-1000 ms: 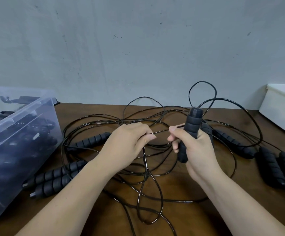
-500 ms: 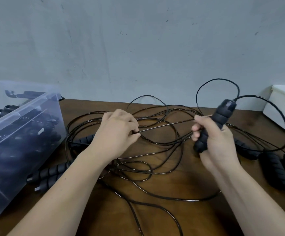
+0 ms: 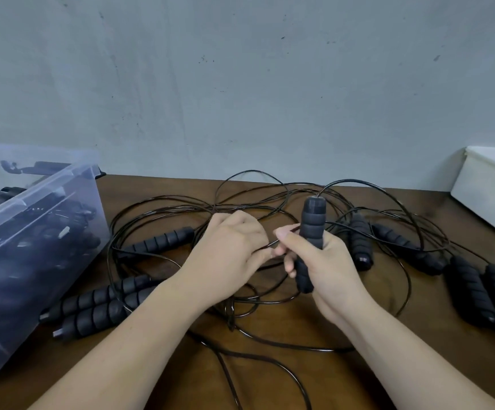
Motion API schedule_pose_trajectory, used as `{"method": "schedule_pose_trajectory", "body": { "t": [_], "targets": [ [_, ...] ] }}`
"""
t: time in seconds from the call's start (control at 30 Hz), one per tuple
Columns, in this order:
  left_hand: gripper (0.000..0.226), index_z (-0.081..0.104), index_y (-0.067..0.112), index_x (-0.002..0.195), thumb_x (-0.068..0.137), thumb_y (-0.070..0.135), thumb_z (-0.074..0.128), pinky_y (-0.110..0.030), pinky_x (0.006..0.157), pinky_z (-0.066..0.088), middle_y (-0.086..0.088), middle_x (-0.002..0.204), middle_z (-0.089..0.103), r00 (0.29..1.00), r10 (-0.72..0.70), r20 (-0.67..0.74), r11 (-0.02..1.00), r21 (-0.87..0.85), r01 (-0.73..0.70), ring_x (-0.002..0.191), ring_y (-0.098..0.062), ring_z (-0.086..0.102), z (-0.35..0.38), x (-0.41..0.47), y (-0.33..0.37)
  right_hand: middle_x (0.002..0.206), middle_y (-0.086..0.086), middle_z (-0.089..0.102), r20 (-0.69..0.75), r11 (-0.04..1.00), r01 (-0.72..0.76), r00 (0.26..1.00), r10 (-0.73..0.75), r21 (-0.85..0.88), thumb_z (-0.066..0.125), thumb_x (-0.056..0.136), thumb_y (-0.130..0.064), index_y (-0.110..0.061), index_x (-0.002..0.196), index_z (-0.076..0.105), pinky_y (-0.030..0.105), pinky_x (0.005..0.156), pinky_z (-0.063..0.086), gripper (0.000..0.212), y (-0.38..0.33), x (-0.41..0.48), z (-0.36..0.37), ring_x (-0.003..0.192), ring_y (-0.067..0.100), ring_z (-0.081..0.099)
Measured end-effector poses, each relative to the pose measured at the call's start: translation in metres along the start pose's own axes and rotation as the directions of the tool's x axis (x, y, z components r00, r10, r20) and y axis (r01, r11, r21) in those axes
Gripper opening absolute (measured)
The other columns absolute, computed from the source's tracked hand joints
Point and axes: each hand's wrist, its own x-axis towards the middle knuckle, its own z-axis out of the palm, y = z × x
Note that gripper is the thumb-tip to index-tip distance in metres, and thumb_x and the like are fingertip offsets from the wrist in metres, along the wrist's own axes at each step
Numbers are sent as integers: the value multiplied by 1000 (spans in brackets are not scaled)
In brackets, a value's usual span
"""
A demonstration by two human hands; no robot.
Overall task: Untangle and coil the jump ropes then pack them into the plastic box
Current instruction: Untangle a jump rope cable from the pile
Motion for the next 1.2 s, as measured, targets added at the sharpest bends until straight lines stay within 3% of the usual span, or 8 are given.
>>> {"method": "schedule_pose_trajectory", "body": {
  "t": [0.2, 0.47, 0.53, 0.63, 0.77, 0.87, 1.0, 1.2],
  "targets": [
    [23, 76, 35, 99, 102, 50, 59, -39, 106, 34, 25, 104, 68, 1000, -25, -17, 1000, 12, 25, 119, -5, 49, -5, 1, -4, 78, 13, 73, -77, 998, 48, 996, -52, -47, 80, 95, -17, -7, 92, 76, 32, 59, 49, 11, -6, 1, -4, 62, 19, 59],
    [28, 76, 34, 96, 103, 51, 56, -43, 101, 36, 24, 101, 69, 971, -234, -56, 969, 74, 237, 115, -9, 50, -21, -1, -44, 80, 9, 71, -282, 965, 115, 958, -46, 236, 76, 97, -14, -5, 99, 70, 24, 54, 45, 11, -30, 18, -35, 61, 15, 55],
    [28, 77, 32, 94, 104, 49, 56, -42, 99, 37, 22, 100, 69, 963, -253, -93, 964, 56, 259, 114, -11, 52, -25, -1, -46, 86, 10, 74, -275, 959, 100, 961, -25, 264, 76, 97, -19, -10, 97, 69, 23, 53, 45, 12, -33, 21, -40, 62, 15, 55],
    [29, 76, 31, 94, 105, 47, 55, -38, 101, 35, 19, 97, 68, 974, -210, -82, 974, 72, 216, 112, -11, 54, -24, 0, -37, 91, 13, 74, -189, 957, 58, 982, -4, 284, 75, 98, -28, -4, 111, 70, 24, 53, 46, 28, -30, 17, -33, 61, 16, 55],
    [45, 70, 31, 85, 107, 56, 40, -36, 100, 37, 17, 89, 65, 984, -173, -45, 980, 96, 177, 105, -9, 55, -13, 1, -21, 85, 14, 72, -85, 980, 12, 996, 6, 200, 73, 93, -39, -2, 121, 73, 27, 57, 47, 46, -23, 4, -12, 58, 16, 55],
    [51, 64, 30, 79, 105, 59, 31, -40, 95, 41, 13, 78, 60, 983, -181, -17, 979, 92, 182, 97, -12, 55, -10, 2, -9, 81, 14, 72, -33, 996, 9, 999, -6, 92, 77, 94, -31, -6, 114, 75, 29, 57, 48, 33, -14, -2, -3, 59, 18, 57],
    [38, 41, 32, 71, 107, 47, 42, -41, 84, 43, 12, 69, 44, 995, -100, -30, 993, 66, 102, 85, -15, 51, -8, 0, 9, 79, 14, 75, -14, 997, 35, 999, -36, -75, 78, 96, -27, -12, 104, 77, 30, 56, 51, 17, -4, -6, 5, 60, 19, 61],
    [42, 55, 30, 75, 104, 50, 33, -40, 85, 42, 12, 73, 50, 995, -79, 65, 992, 101, 72, 88, -11, 46, -1, -1, 14, 74, 9, 75, -54, 968, 107, 991, -122, -227, 78, 97, -25, -7, 90, 73, 33, 63, 56, 21, -3, -5, 2, 63, 18, 66]
  ]
}}
